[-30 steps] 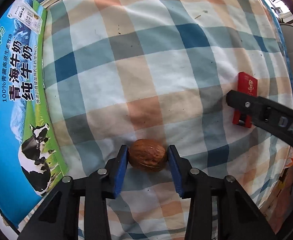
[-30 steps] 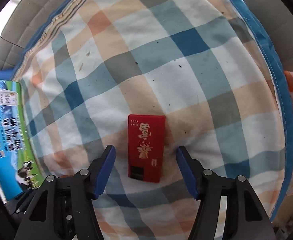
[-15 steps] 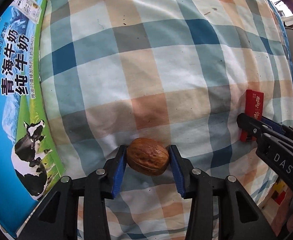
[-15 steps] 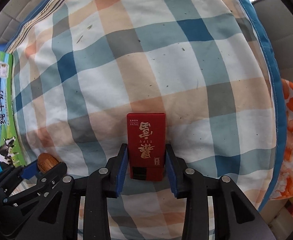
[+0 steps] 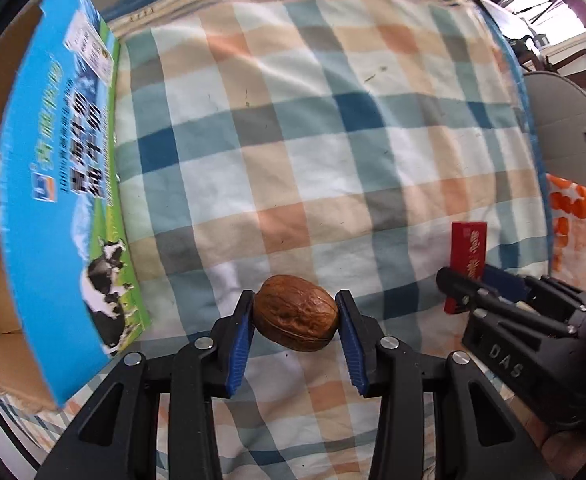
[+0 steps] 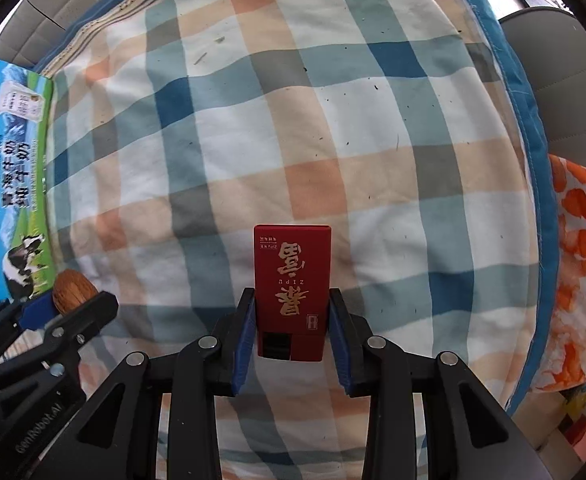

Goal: Organize rigid objects
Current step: 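Carry the walnut and red box over the cardboard box with both tools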

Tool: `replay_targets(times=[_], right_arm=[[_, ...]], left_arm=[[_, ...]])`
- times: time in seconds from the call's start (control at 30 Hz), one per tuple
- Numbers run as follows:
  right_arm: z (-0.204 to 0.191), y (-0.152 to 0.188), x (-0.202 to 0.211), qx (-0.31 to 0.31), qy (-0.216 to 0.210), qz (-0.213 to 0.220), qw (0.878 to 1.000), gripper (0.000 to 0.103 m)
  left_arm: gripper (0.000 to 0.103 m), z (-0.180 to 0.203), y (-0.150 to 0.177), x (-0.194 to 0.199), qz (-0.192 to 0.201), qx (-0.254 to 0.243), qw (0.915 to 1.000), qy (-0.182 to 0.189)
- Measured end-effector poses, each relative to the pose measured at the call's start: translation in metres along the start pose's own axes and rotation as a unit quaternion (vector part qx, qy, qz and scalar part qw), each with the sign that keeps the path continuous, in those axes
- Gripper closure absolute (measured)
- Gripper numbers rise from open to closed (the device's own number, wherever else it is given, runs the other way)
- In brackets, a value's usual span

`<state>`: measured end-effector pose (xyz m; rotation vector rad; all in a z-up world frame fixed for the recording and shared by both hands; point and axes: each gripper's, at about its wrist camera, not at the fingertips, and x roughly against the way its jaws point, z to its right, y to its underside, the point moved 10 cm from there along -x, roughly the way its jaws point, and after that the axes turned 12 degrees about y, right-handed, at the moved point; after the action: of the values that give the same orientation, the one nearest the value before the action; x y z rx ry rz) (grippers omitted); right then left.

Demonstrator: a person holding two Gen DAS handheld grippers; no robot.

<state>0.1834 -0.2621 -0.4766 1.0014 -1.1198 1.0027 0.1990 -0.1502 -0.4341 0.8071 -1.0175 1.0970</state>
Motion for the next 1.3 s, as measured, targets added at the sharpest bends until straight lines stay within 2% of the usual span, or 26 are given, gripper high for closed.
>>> replay_targets(times=[0.2, 0.4, 0.6, 0.77, 0.87, 0.93, 1.03, 1.1, 1.3], right_arm=[[-0.001, 0.004, 0.041, -0.001, -0.026, 0.024, 0.999, 0.067], [-0.034, 0.005, 0.112, 0.014, -0.051, 0.077, 0.996, 0.067], [-0.120, 0.011, 0.181, 0.058, -0.092, 0.126, 0.986, 0.067], [-0.208, 0.010, 0.207, 0.096, -0.127, 0.133, 0.978, 0.067], [-0.256, 0.005, 0.203, 0.117, -0.136, 0.123, 0.976, 0.067], [-0.286, 0.004, 0.190, 0.124, -0.146, 0.102, 0.976, 0.067], [-0.321, 0.002, 0.161, 0.138, -0.141, 0.076, 0.977, 0.067], [-0.337, 0.000, 0.139, 0.142, -0.136, 0.058, 0.979, 0.067], [-0.371, 0.003, 0.087, 0.155, -0.111, 0.008, 0.982, 0.067]], left_arm=[[0.066, 0.008, 0.000, 0.048, 0.044, -0.012, 0.9989, 0.010], [0.066, -0.039, -0.004, 0.110, 0.095, -0.003, 0.9951, 0.026], [0.066, -0.098, 0.004, 0.178, 0.143, 0.025, 0.9891, 0.023], [0.066, -0.167, 0.013, 0.211, 0.164, 0.059, 0.9847, 0.001], [0.066, -0.213, 0.020, 0.213, 0.158, 0.082, 0.9841, -0.004], [0.066, -0.239, 0.024, 0.209, 0.148, 0.097, 0.9843, -0.001], [0.066, -0.283, 0.030, 0.190, 0.116, 0.122, 0.9856, 0.007], [0.066, -0.308, 0.031, 0.167, 0.090, 0.143, 0.9853, 0.026], [0.066, -0.336, 0.030, 0.115, 0.022, 0.147, 0.9877, 0.048]])
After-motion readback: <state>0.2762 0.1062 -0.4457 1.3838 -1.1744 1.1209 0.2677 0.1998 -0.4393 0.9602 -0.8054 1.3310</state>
